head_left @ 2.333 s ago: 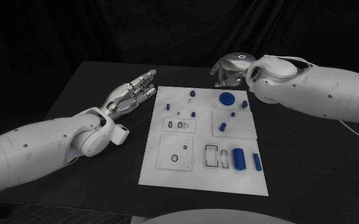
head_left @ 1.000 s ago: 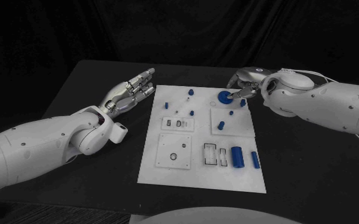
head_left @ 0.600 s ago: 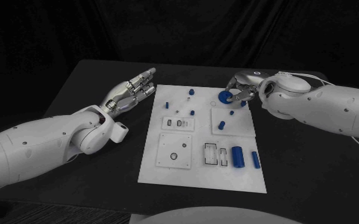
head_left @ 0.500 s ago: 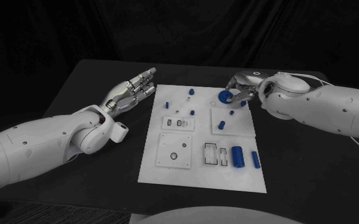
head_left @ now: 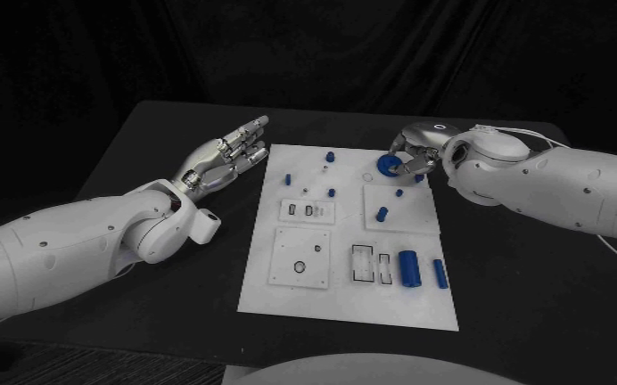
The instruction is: Assemble the parts on the task board
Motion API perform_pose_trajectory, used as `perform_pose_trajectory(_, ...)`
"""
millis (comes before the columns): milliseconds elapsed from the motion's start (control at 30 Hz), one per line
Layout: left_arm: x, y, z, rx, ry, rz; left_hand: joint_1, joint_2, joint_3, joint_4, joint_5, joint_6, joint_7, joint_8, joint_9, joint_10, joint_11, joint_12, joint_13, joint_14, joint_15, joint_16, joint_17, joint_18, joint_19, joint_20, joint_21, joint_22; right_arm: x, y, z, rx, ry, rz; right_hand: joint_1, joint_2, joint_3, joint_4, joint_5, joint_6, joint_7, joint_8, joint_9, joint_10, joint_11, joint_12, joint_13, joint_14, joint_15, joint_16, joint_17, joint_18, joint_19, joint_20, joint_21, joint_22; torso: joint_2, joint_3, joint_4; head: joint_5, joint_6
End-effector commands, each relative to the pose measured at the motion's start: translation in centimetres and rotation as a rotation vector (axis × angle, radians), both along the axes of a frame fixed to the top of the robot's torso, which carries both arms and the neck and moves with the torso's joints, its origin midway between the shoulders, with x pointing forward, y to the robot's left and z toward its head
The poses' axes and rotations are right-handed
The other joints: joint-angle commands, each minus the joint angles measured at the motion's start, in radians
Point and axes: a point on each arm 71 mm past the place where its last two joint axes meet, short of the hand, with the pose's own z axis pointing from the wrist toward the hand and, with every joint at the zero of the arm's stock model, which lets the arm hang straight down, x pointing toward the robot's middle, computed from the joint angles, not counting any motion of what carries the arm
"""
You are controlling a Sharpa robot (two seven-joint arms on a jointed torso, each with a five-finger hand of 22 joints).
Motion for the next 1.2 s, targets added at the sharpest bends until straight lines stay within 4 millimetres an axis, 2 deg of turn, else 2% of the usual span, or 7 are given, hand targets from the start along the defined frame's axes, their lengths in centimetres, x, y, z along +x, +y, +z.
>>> perform_pose_trajectory(33,-0.2,-0.2,0.3,-0.035,-0.032,-0.028,0.006,-0.001,0.009,0.000,0.005,-0.008,-0.002,0.003,0.001,0.000,0.009,-0.006,-0.001,0.001,0.008,-0.007,-0.001,0.018,0.001,0.009,-0.003,-0.001,-0.3,-0.2,-0.8,-0.020,0.018,-0.001,0.016,0.002,0.013,-0.004,0.027,0.029,-0.008,0.012,0.010,0.106,0.006,0.002,0.263,0.105,0.006,0.003,0.263,-0.019,-0.003,0.007,-0.006,0.162,0.000,0.0002,-0.0010,-0.001,-0.001)
perform_pose_trajectory(67,-0.2,-0.2,0.3,-0.035,-0.031,-0.028,0.006,-0.001,0.009,0.000,0.005,-0.008,-0.002,0.003,0.001,0.000,0.009,-0.006,-0.001,0.001,0.008,-0.007,-0.001,0.018,0.001,0.009,-0.003,-0.001,-0.3,-0.2,-0.8,-0.019,0.018,0.000,0.017,0.001,0.017,-0.006,0.032,0.034,-0.009,0.013,0.011,0.106,0.006,0.002,0.263,0.105,0.006,0.003,0.263,-0.019,-0.003,0.008,-0.006,0.163,0.000,0.0002,-0.0010,-0.001,-0.001)
perform_pose_trajectory(100,-0.2,-0.2,0.3,-0.035,-0.031,-0.028,0.006,-0.001,0.009,0.000,0.005,-0.008,-0.002,0.003,0.001,0.000,0.009,-0.006,-0.001,0.001,0.008,-0.007,-0.001,0.018,0.001,0.009,-0.003,-0.001,-0.4,-0.1,-0.8,-0.016,0.015,0.004,0.027,-0.001,0.031,-0.016,0.060,0.074,-0.015,0.030,0.022,0.106,0.007,0.002,0.263,0.105,0.007,0.003,0.263,-0.019,-0.003,0.007,-0.007,0.163,0.000,0.0003,-0.0005,-0.001,-0.001)
perform_pose_trajectory(167,-0.2,-0.2,0.3,-0.035,-0.030,-0.029,0.007,-0.001,0.009,0.000,0.006,-0.008,-0.002,0.003,0.001,0.000,0.010,-0.006,-0.001,0.001,0.011,-0.007,-0.001,0.018,0.001,0.010,-0.003,-0.001,-0.4,-0.1,-0.7,-0.013,0.012,0.009,0.031,-0.005,0.043,-0.024,0.095,0.107,-0.019,0.043,0.034,0.106,0.009,0.002,0.263,0.105,0.008,0.003,0.263,-0.019,-0.002,0.008,-0.007,0.165,0.000,0.0003,-0.0008,-0.001,-0.002)
perform_pose_trajectory(467,-0.2,-0.2,0.3,-0.035,-0.027,-0.030,0.009,0.000,0.011,0.000,0.007,-0.009,-0.003,0.003,0.001,0.000,0.012,-0.006,-0.001,0.001,0.018,-0.007,-0.001,0.018,0.001,0.014,-0.003,-0.001,-0.8,0.1,-0.2,0.028,-0.041,0.042,0.043,-0.013,0.059,-0.043,0.124,0.137,-0.021,0.060,0.055,0.106,0.010,0.002,0.263,0.105,0.008,0.003,0.263,-0.023,0.009,0.009,0.005,0.174,0.000,0.0003,-0.0014,0.006,-0.001)
perform_pose_trajectory(833,-0.2,-0.2,0.2,-0.033,-0.024,-0.030,0.011,-0.001,0.013,0.000,0.008,-0.009,-0.003,0.003,0.001,0.000,0.015,-0.006,-0.001,0.001,0.027,-0.007,-0.001,0.018,0.001,0.019,-0.003,-0.001,-1.1,2.7,2.4,0.067,-0.091,0.124,0.014,-0.025,0.051,-0.028,0.080,0.149,-0.033,0.068,0.076,0.106,-0.001,0.002,0.263,0.105,-0.001,0.003,0.263,-0.027,0.026,0.002,0.021,0.186,0.000,0.0003,-0.0010,0.014,-0.001)
perform_pose_trajectory(1200,-0.1,-0.5,0.1,-0.035,-0.021,-0.039,0.012,-0.001,0.015,0.000,0.008,-0.010,-0.004,0.003,0.001,0.000,0.015,-0.006,-0.001,0.001,0.034,-0.007,-0.001,0.018,0.001,0.024,-0.003,-0.001,-0.9,7.1,2.9,0.086,-0.073,0.224,0.006,-0.026,0.049,-0.021,0.061,0.145,-0.033,0.064,0.080,0.106,-0.002,0.002,0.263,0.105,-0.003,0.003,0.263,-0.028,0.030,0.000,0.024,0.188,0.000,0.0001,0.0000,0.015,0.001)
